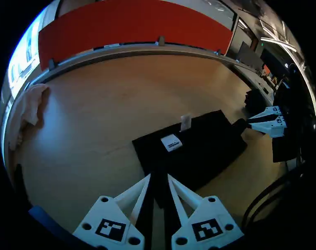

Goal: Fold towel

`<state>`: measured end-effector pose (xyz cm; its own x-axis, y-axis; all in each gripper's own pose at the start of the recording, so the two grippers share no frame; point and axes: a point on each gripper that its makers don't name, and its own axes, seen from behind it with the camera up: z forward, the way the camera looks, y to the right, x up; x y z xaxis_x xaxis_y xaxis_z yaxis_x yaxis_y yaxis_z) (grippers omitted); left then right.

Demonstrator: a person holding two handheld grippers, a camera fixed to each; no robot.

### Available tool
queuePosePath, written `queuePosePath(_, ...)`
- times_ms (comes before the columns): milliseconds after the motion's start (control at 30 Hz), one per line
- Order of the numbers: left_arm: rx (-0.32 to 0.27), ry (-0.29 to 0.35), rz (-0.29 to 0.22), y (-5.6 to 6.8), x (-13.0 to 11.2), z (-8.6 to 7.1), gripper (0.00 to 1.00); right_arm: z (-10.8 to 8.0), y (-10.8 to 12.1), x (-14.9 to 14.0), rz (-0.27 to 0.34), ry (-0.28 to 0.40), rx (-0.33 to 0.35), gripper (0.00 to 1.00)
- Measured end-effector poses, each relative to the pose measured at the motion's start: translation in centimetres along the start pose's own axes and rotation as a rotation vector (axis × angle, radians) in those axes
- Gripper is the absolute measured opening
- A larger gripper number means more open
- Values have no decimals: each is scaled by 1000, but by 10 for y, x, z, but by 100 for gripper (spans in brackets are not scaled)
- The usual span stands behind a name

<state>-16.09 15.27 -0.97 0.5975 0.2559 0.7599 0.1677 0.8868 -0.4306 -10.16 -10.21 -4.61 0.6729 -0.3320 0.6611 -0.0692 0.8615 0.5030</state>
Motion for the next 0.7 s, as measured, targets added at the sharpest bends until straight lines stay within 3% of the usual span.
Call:
queuePosePath(600,23,-4,3,-15,11,29,16,30,16,7,14,-32,-26,12)
queuePosePath(700,30,-3,0,-18,12,33,21,34,18,10,24,-29,-36,13)
